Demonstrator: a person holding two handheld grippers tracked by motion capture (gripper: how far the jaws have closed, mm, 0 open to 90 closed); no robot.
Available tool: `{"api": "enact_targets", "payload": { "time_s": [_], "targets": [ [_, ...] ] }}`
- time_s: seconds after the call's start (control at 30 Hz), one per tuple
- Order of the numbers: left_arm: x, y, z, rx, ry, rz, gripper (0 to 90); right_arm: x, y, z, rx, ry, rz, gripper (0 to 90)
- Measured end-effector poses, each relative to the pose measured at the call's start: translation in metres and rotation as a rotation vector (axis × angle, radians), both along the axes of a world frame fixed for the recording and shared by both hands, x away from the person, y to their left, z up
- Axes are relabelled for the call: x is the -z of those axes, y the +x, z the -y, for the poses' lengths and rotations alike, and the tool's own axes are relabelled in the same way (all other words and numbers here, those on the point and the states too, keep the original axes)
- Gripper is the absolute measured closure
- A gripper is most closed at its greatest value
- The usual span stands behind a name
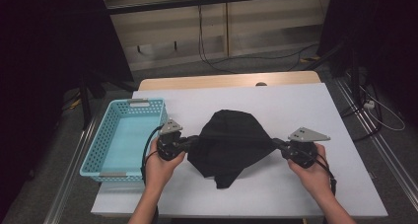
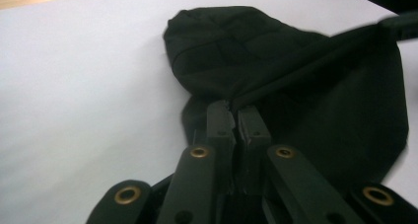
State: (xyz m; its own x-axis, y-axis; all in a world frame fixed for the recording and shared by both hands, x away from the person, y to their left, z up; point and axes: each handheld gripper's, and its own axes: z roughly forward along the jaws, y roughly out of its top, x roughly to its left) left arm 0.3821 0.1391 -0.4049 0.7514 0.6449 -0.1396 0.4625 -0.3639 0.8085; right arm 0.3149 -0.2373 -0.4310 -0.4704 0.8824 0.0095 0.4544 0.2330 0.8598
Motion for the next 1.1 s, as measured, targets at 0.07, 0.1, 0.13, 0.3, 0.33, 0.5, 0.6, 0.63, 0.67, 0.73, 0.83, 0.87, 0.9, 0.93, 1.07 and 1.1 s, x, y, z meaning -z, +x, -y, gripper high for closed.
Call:
{"api": "enact_targets", "payload": {
  "time_s": [0.07, 0.1, 0.13, 0.3, 0.33, 0.5, 0.6, 0.63, 0.67, 0.73, 0.83, 0.87, 0.9, 0.93, 1.07, 1.1],
  "targets": [
    [0.001, -0.001, 0.003, 0.002, 0.025, -0.001, 81.3, -0.001, -0.001, 0.006, 0.014, -0.016, 0.004, 88.2],
    [0.002, -0.001, 0.004, 0.007, 0.022, -0.004, 79.3, 0.0, -0.001, 0.01, 0.02, -0.027, 0.002, 88.3],
    [0.003, -0.001, 0.005, 0.01, 0.022, -0.002, 77.0, 0.001, -0.001, 0.014, 0.031, -0.037, 0.0, 88.3],
    [0.007, -0.001, 0.008, -0.003, -0.009, -0.031, 52.1, 0.005, 0.001, 0.033, 0.073, -0.011, -0.019, 88.2],
    [0.008, -0.001, 0.008, -0.004, -0.002, -0.034, 46.7, 0.006, 0.001, 0.033, 0.075, -0.01, -0.022, 88.2],
    [0.002, 0.0, 0.008, -0.006, -0.015, -0.038, 30.5, 0.011, -0.002, 0.03, 0.058, -0.034, -0.03, 88.1],
    [-0.001, 0.002, 0.009, -0.007, -0.028, -0.027, 26.7, 0.011, -0.007, 0.033, 0.06, -0.033, -0.028, 88.0],
    [-0.001, 0.002, 0.009, -0.008, -0.035, -0.026, 25.6, 0.012, -0.008, 0.034, 0.062, -0.033, -0.029, 88.0],
    [-0.001, 0.002, 0.009, -0.004, -0.032, -0.032, 25.3, 0.012, -0.008, 0.034, 0.067, -0.03, -0.032, 88.0],
    [0.001, 0.0, 0.007, -0.014, -0.018, -0.042, 25.3, 0.012, -0.008, 0.034, 0.069, -0.029, -0.032, 87.9],
    [0.005, 0.0, 0.005, -0.014, -0.009, -0.058, 26.9, 0.012, -0.008, 0.032, 0.07, -0.039, -0.034, 87.9],
    [0.006, 0.0, 0.005, -0.011, -0.004, -0.065, 28.0, 0.012, -0.007, 0.032, 0.072, -0.042, -0.033, 87.8],
    [0.007, -0.001, 0.005, -0.007, 0.002, -0.065, 28.9, 0.012, -0.007, 0.032, 0.074, -0.043, -0.034, 87.7],
    [0.008, -0.001, 0.006, 0.001, 0.005, -0.073, 29.3, 0.012, -0.007, 0.032, 0.077, -0.041, -0.035, 87.7],
    [0.013, -0.004, 0.011, 0.025, -0.002, -0.114, 33.6, 0.013, -0.006, 0.036, 0.092, -0.038, -0.04, 87.6],
    [0.014, -0.005, 0.013, 0.023, 0.005, -0.116, 34.8, 0.014, -0.005, 0.037, 0.095, -0.034, -0.04, 87.6]
  ]
}}
